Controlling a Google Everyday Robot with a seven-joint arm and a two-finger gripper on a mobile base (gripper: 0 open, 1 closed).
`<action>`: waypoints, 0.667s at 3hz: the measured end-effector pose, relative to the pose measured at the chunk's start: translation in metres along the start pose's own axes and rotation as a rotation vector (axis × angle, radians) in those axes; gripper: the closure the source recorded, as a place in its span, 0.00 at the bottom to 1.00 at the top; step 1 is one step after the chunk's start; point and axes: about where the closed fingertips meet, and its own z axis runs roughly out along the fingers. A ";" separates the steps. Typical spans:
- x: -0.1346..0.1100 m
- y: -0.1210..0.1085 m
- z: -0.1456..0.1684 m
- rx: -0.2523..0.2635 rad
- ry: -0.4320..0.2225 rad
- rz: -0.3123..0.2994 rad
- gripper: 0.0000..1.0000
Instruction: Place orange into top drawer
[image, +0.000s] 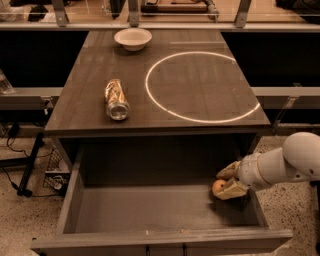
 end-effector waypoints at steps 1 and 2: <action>-0.011 0.008 0.014 -0.032 -0.040 0.004 0.74; -0.026 0.015 0.023 -0.062 -0.085 -0.003 0.43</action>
Offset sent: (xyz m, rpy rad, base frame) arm -0.0028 0.0497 -0.0001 0.1301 0.0178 0.0613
